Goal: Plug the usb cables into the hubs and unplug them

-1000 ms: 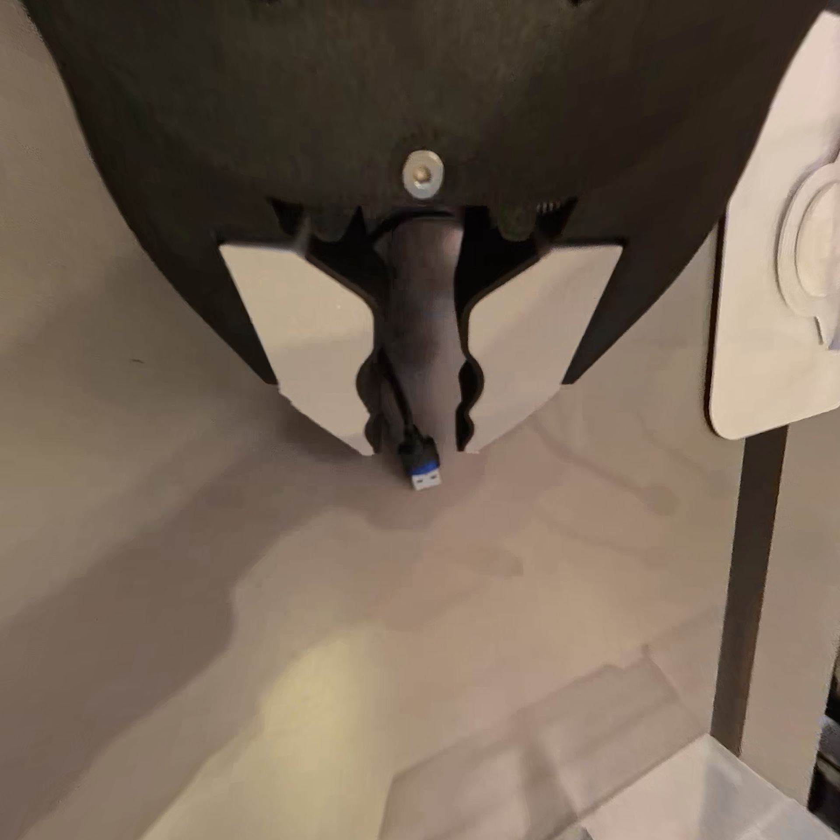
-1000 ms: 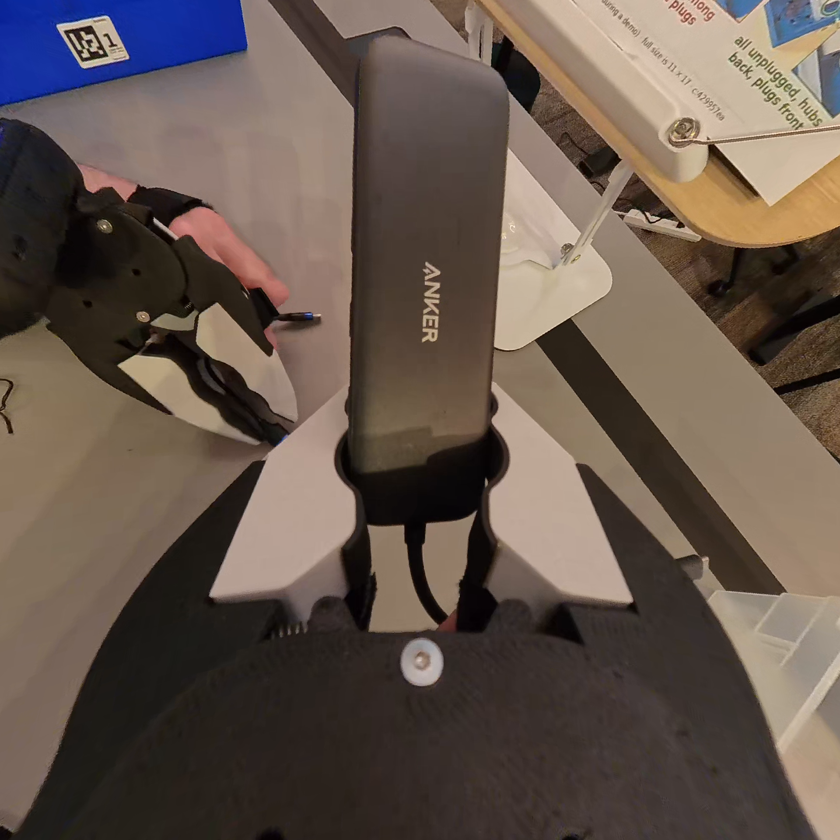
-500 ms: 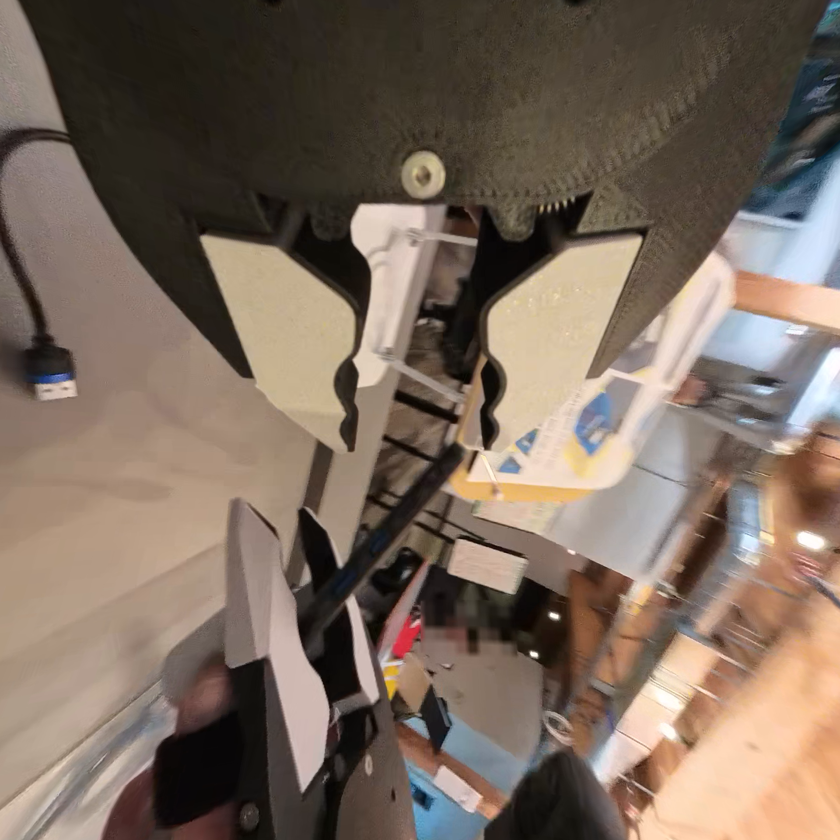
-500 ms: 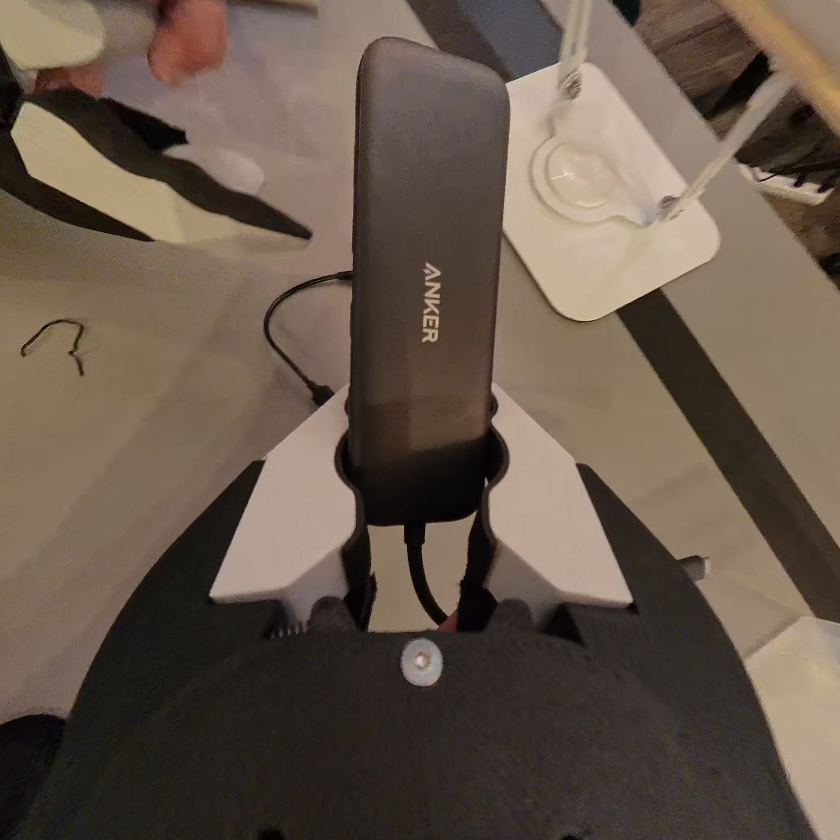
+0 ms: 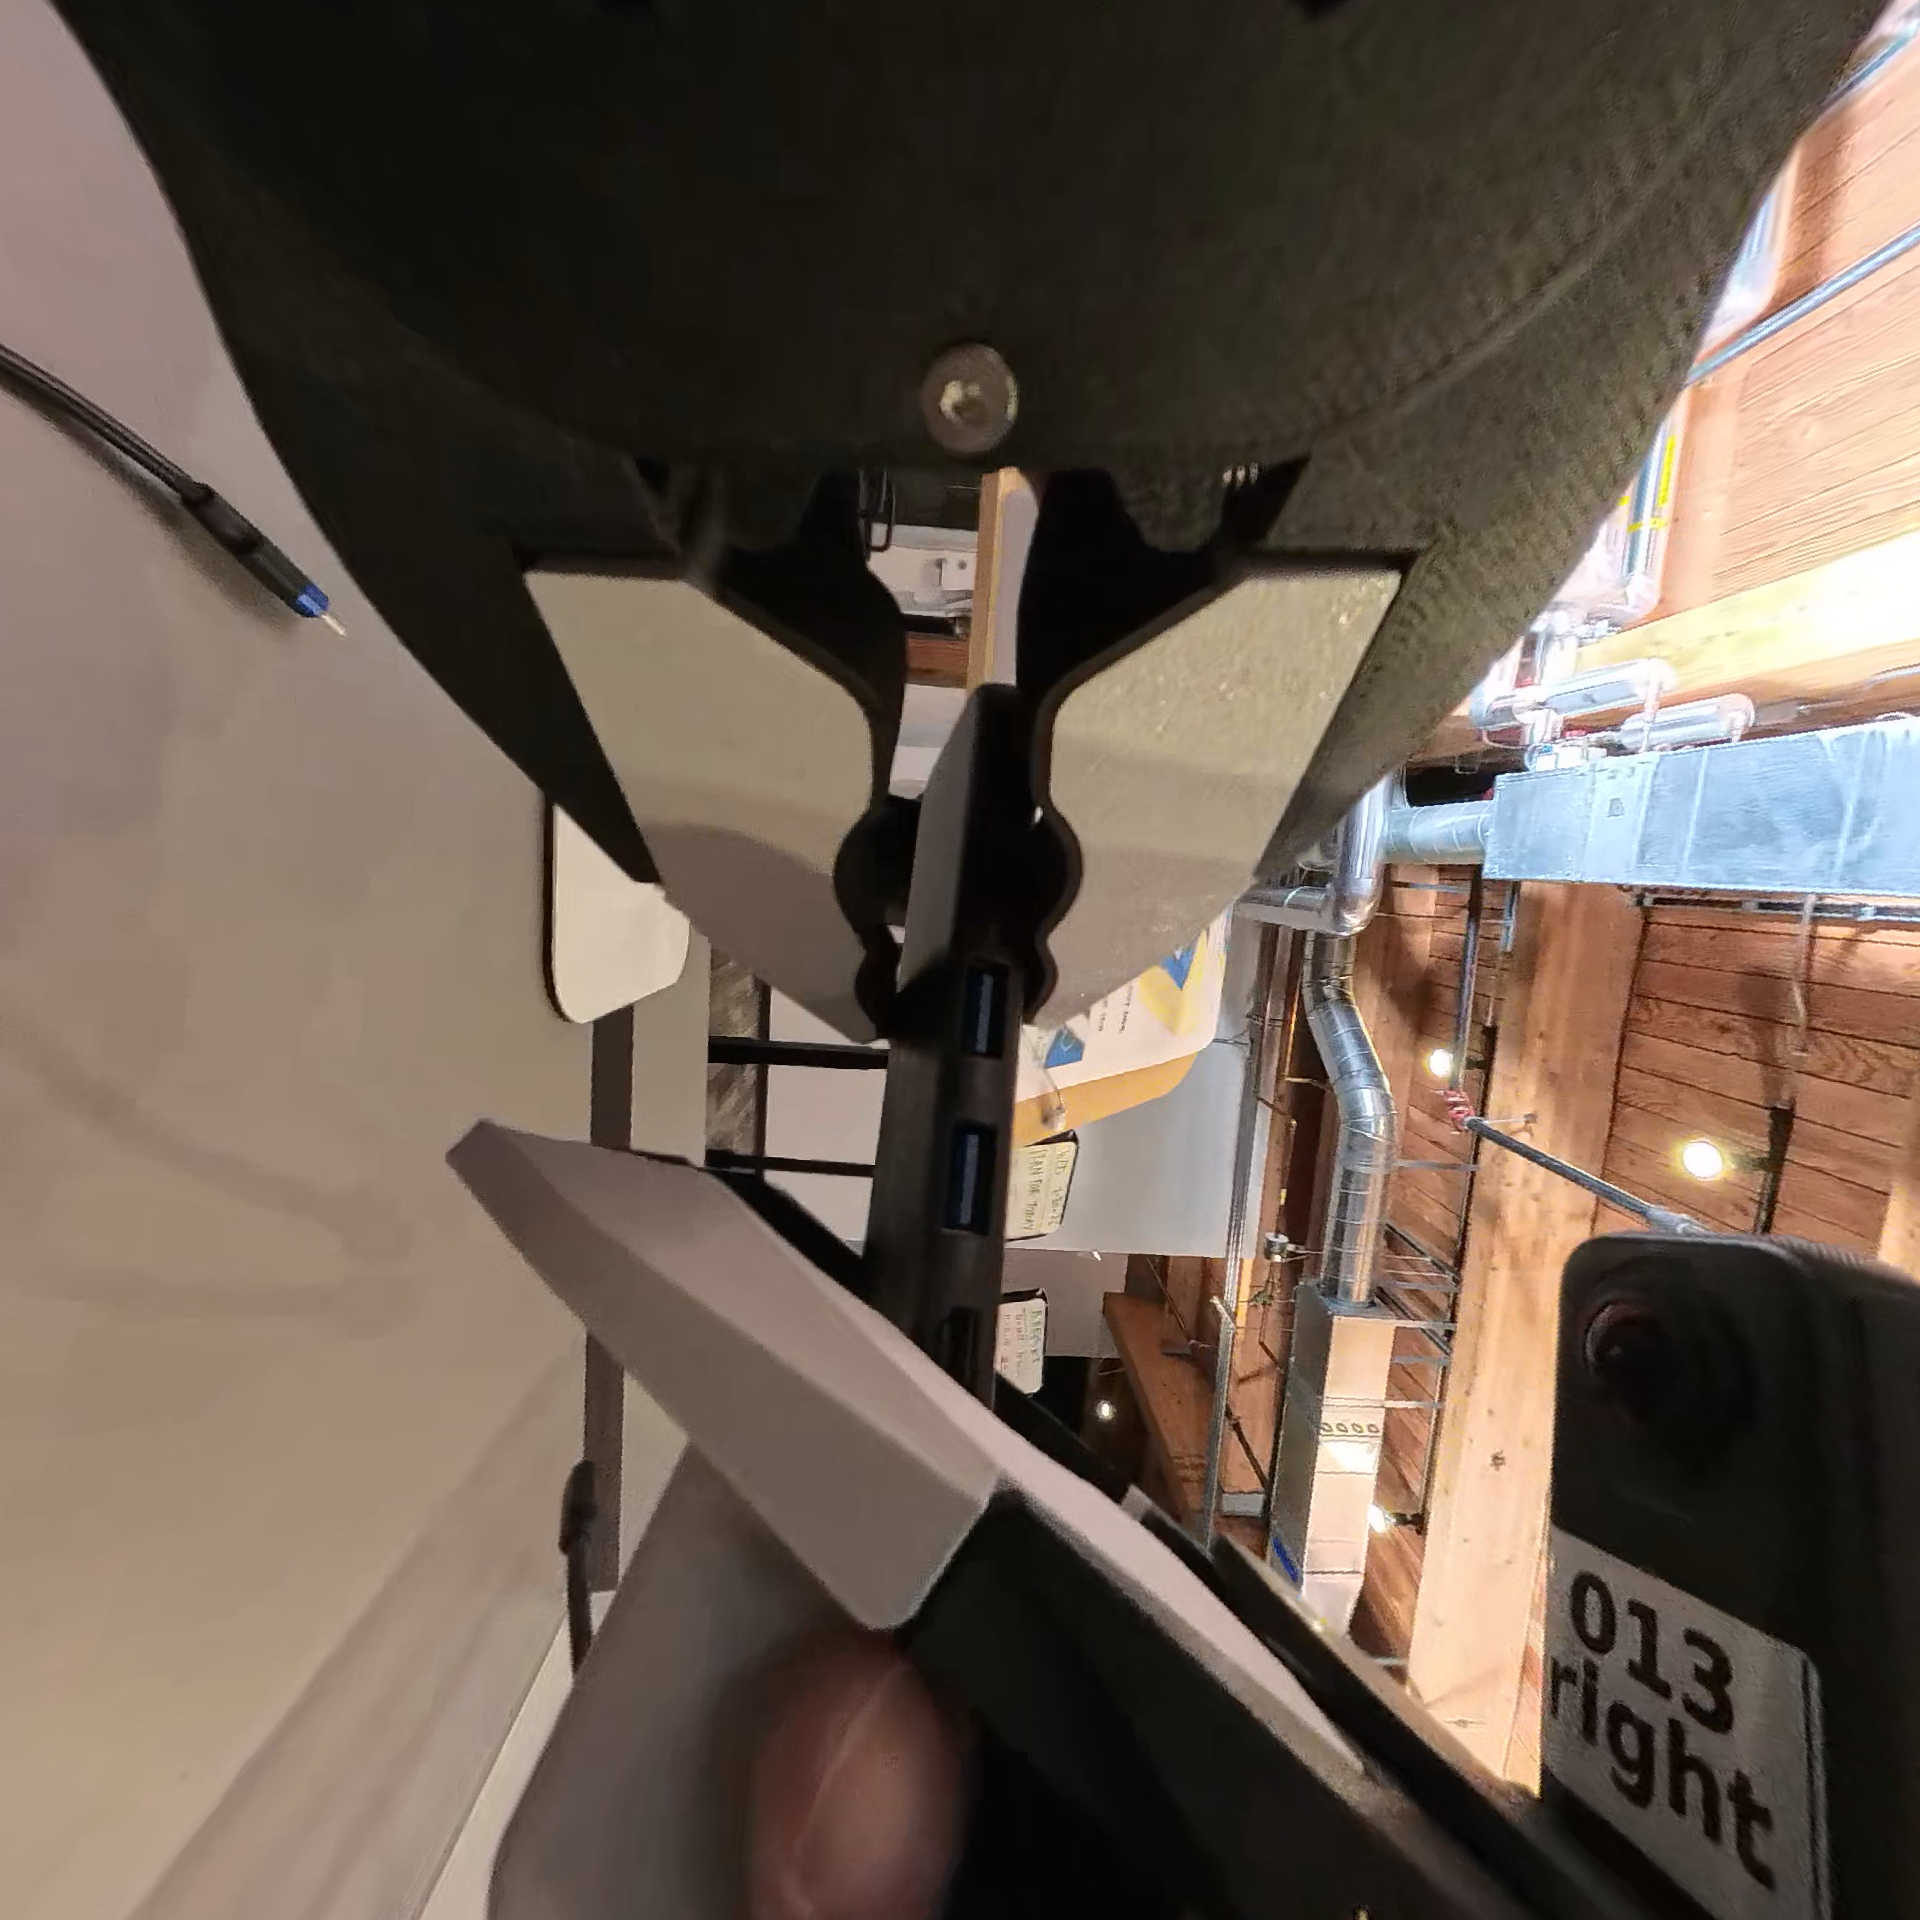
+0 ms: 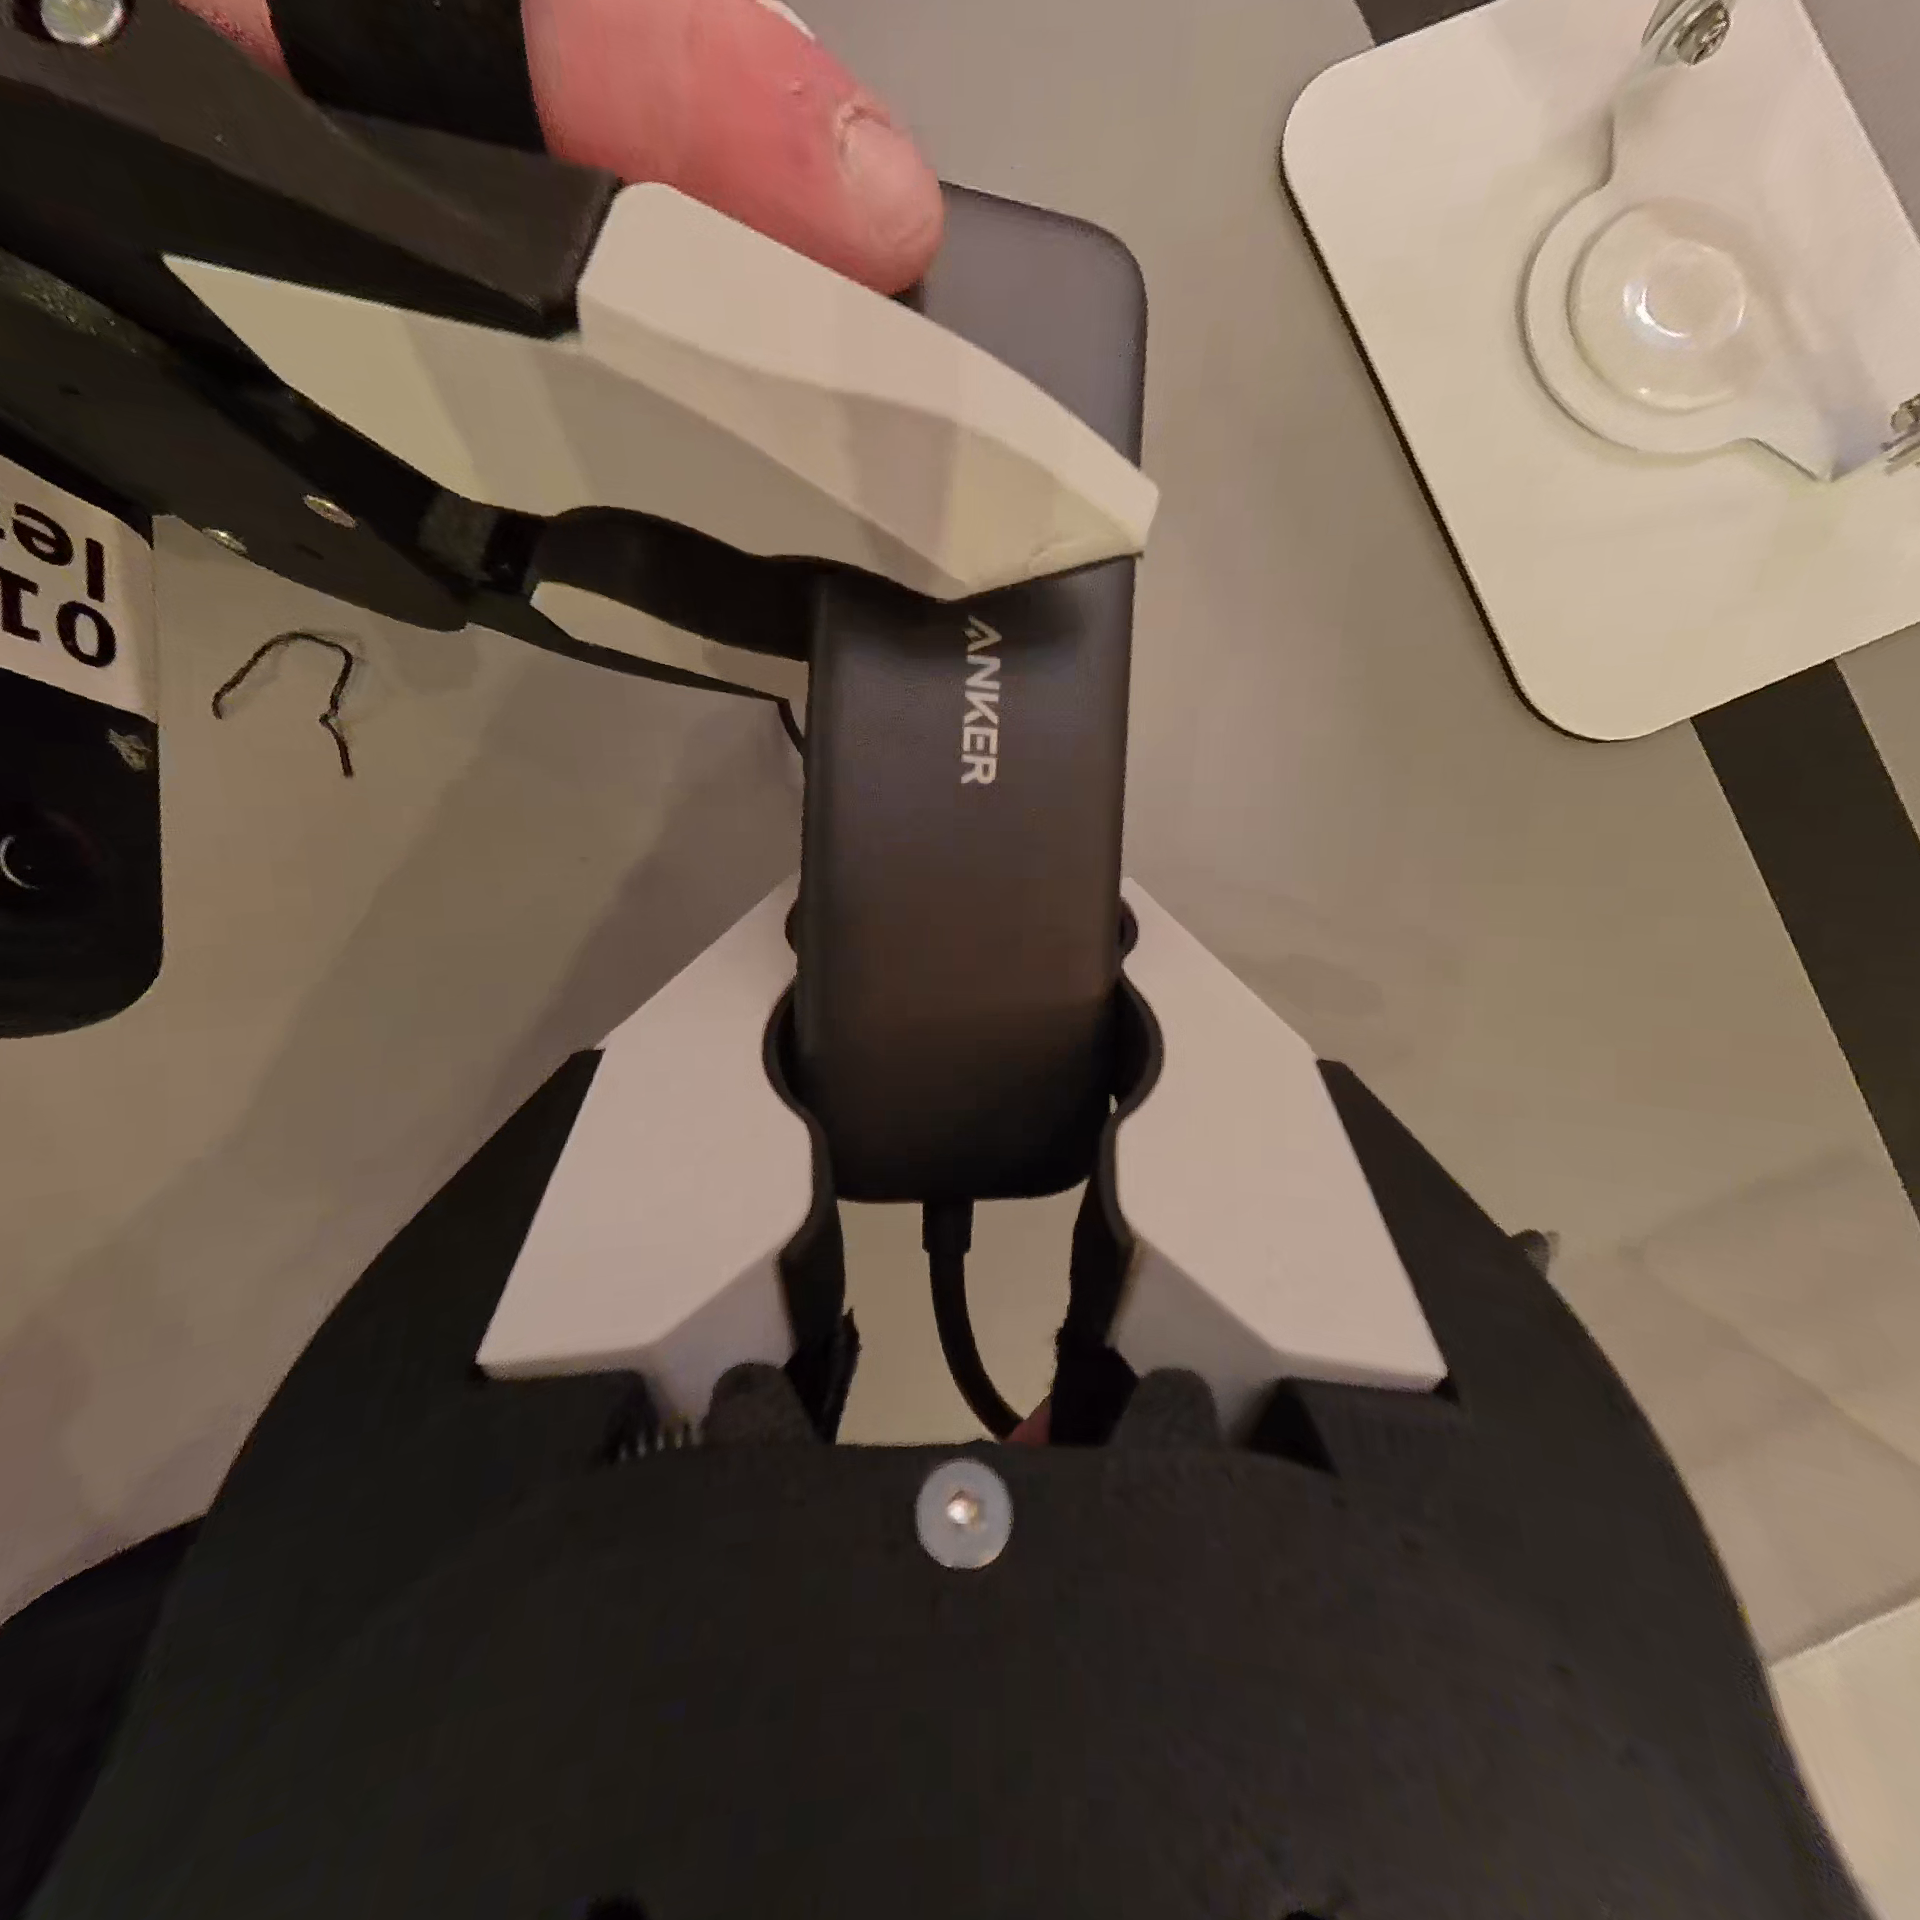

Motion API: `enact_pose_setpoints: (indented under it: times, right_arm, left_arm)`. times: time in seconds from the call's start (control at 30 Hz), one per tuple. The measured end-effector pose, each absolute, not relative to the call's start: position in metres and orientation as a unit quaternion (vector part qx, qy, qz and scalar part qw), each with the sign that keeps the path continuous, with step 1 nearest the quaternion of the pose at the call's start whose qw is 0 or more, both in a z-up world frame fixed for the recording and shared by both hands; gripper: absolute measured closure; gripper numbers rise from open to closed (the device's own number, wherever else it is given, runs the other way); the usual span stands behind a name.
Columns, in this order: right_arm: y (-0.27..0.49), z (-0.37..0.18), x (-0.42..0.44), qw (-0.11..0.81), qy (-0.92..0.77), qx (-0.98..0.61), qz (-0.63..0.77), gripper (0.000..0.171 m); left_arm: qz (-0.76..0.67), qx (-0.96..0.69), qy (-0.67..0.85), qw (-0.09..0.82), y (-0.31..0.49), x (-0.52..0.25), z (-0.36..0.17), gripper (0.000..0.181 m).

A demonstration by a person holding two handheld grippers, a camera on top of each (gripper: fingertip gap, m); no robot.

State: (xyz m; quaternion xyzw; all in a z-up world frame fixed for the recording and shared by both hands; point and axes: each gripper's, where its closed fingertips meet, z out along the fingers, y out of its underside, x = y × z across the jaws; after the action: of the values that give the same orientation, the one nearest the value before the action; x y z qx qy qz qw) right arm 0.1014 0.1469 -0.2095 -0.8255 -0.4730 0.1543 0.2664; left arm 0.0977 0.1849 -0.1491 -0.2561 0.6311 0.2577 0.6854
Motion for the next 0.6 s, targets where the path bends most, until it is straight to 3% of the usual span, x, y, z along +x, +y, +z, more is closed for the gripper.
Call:
enact_pose_setpoints:
  times: [0.3,0.47,0.6]
  right_arm:
    - [0.155,-0.202,0.111,0.279,-0.518,-0.807,0.046,0.122]
    - [0.173,-0.169,0.12,0.369,-0.531,-0.76,-0.063,0.104]
    - [0.163,-0.125,0.122,0.449,-0.576,-0.668,-0.143,0.108]
  left_arm:
    - [0.227,-0.282,0.621,0.696,0.185,0.098,-0.151,0.169]
    - [0.166,-0.34,0.621,0.686,0.194,0.094,-0.154,0.169]
    - [0.067,-0.392,0.634,0.663,0.196,0.09,-0.157,0.169]
